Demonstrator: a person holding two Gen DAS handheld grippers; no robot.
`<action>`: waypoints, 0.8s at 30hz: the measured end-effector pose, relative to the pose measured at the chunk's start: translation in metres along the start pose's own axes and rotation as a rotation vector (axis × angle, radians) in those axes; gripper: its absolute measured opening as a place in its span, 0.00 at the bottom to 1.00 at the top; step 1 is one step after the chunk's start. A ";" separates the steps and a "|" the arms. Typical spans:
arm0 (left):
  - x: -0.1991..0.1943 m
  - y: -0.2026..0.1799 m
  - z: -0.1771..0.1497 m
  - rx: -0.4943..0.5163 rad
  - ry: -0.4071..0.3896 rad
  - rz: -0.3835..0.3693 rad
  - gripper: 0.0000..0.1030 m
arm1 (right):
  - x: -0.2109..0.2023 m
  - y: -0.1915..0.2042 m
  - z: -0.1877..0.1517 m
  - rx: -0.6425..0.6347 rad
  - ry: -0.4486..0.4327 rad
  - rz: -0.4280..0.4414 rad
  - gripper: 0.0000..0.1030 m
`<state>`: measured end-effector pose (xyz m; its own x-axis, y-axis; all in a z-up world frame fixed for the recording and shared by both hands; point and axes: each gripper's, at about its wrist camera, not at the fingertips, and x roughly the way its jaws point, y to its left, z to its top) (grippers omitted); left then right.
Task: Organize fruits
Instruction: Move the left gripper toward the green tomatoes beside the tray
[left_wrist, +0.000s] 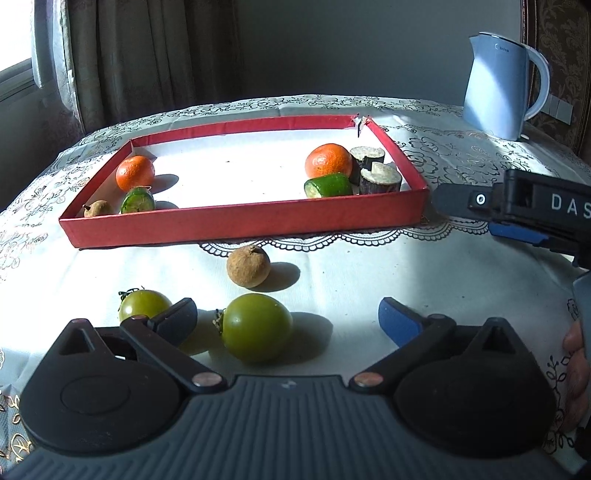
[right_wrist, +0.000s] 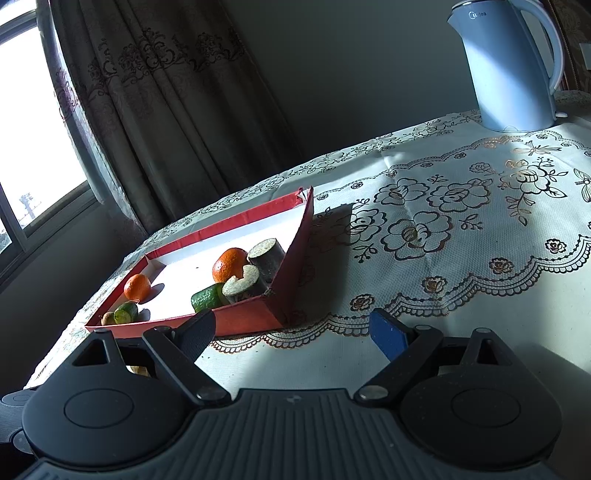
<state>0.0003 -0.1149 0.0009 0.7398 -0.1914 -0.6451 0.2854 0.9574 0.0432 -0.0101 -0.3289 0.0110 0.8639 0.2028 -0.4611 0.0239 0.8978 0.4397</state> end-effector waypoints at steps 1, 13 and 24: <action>0.000 0.000 0.000 -0.002 -0.001 0.001 1.00 | 0.000 0.000 0.000 -0.001 0.000 0.000 0.88; -0.003 0.004 -0.005 -0.026 -0.008 -0.014 1.00 | 0.000 0.000 0.000 0.000 0.000 -0.001 0.88; -0.012 0.013 -0.011 -0.043 -0.035 -0.073 0.99 | 0.000 -0.001 0.000 0.001 0.005 0.003 0.88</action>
<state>-0.0112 -0.0974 0.0010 0.7390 -0.2681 -0.6181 0.3135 0.9489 -0.0367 -0.0100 -0.3299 0.0103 0.8612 0.2075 -0.4639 0.0218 0.8969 0.4417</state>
